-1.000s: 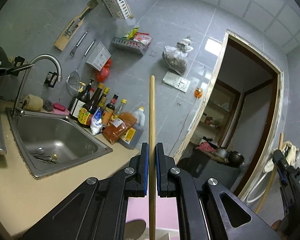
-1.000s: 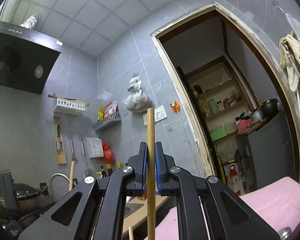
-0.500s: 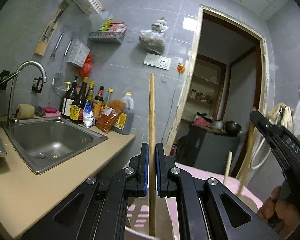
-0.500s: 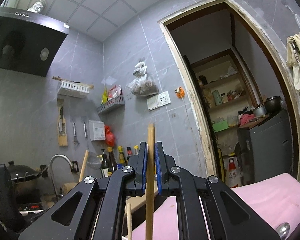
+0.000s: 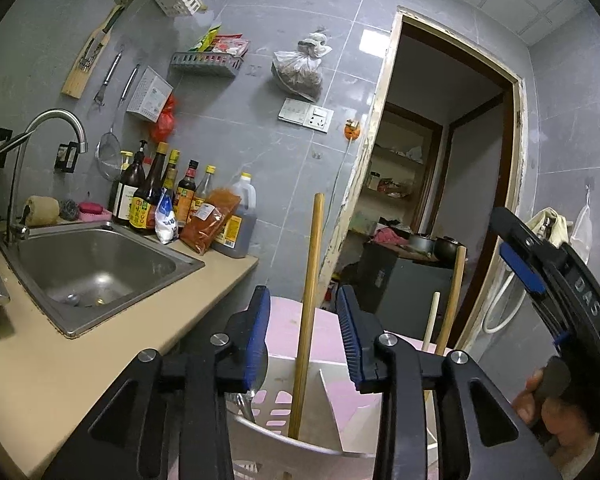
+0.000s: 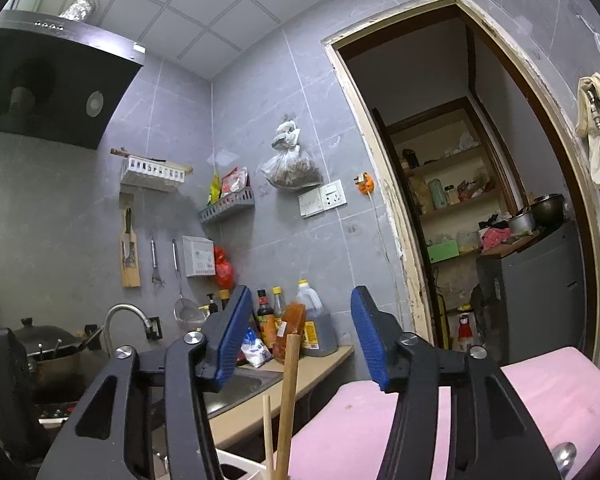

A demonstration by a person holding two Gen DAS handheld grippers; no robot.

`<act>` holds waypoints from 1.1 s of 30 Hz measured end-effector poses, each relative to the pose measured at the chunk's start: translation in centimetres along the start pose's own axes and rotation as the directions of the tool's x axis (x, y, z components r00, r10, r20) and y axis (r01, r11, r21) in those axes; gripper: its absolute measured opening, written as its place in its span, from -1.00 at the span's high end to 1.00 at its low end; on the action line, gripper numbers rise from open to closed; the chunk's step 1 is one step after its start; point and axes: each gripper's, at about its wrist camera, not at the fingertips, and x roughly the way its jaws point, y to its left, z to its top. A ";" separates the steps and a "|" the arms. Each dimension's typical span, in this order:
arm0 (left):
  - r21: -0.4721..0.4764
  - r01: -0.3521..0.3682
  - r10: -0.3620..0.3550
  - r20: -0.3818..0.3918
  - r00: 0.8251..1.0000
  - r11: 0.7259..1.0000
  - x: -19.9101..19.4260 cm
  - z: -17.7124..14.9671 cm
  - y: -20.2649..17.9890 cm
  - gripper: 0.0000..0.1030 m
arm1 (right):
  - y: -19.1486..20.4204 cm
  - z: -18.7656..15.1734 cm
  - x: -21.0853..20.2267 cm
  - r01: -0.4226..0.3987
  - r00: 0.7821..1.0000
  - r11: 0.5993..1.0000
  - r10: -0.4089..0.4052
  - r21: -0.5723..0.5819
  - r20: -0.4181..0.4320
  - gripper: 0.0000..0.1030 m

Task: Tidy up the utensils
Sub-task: 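Drop the chopsticks into the white basket by opening both tools, then move both tools back toward the remaining chopsticks and spoons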

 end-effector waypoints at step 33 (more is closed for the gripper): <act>0.292 0.379 -0.213 -0.472 0.856 0.878 -0.5 -6.8 -16.3 -0.90 | -12.8 1.6 -16.8 0.371 0.815 0.910 -0.414 -0.183 -0.406 -1.00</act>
